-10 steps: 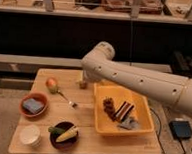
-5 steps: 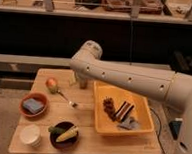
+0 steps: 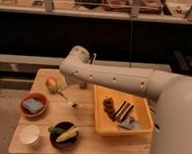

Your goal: Place fork in table surface

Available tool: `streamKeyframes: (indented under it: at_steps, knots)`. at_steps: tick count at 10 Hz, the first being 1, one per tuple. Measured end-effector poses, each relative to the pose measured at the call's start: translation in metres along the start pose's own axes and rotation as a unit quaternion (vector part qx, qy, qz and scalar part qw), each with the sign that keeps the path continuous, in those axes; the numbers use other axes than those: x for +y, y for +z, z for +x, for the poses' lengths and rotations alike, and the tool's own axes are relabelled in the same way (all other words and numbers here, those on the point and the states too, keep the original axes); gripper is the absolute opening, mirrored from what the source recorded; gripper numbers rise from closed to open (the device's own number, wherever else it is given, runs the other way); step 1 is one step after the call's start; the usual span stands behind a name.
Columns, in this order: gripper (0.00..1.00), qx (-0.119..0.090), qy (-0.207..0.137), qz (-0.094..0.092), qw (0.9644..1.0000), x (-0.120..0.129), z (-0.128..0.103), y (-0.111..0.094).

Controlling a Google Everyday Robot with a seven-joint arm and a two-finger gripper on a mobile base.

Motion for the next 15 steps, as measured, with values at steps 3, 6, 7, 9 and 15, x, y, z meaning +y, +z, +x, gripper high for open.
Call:
streamKeyframes:
  at_steps: [3, 6, 7, 9, 15]
  knots:
    - [0.8, 0.001, -0.006, 0.001, 1.0, -0.005, 0.002, 0.008]
    - [0.8, 0.007, -0.028, 0.022, 0.9993, -0.003, 0.0, 0.011]
    - [0.8, 0.01, -0.049, 0.033, 0.9982, 0.001, -0.003, 0.018]
    - [0.8, 0.016, -0.108, 0.056, 0.9924, 0.002, -0.016, 0.042]
    - [0.8, 0.009, -0.207, 0.069, 0.9758, -0.014, -0.045, 0.082]
